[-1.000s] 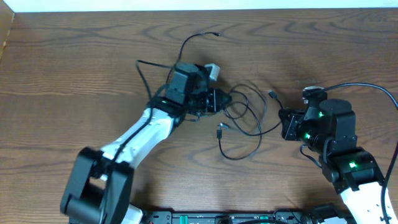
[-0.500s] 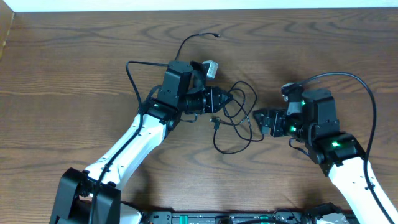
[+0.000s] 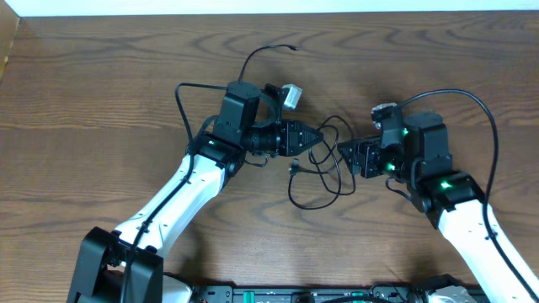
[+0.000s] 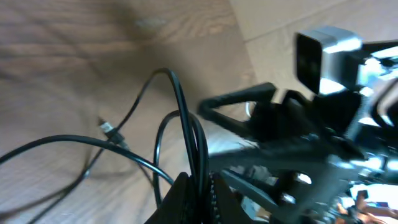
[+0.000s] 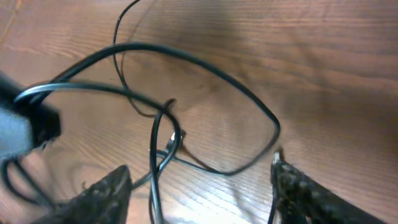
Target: Untangle cables
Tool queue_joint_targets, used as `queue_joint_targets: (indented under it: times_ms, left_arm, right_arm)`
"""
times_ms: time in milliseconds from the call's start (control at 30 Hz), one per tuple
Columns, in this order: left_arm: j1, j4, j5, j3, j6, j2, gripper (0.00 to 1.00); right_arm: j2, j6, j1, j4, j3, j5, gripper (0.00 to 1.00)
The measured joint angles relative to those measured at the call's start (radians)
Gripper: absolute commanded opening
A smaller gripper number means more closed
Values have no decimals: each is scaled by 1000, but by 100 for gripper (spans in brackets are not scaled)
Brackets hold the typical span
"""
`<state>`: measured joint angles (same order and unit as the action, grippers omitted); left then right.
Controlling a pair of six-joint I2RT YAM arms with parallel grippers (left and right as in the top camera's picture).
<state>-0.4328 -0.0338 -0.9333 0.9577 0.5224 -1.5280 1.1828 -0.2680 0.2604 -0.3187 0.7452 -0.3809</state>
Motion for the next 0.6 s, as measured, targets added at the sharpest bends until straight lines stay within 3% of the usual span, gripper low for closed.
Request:
queue_joint_targets:
  times_ms: [600]
  left_arm:
    - [-1, -18, -152, 0, 55, 0, 8]
  right_arm:
    - [141, -23, 7, 195, 0, -39, 61]
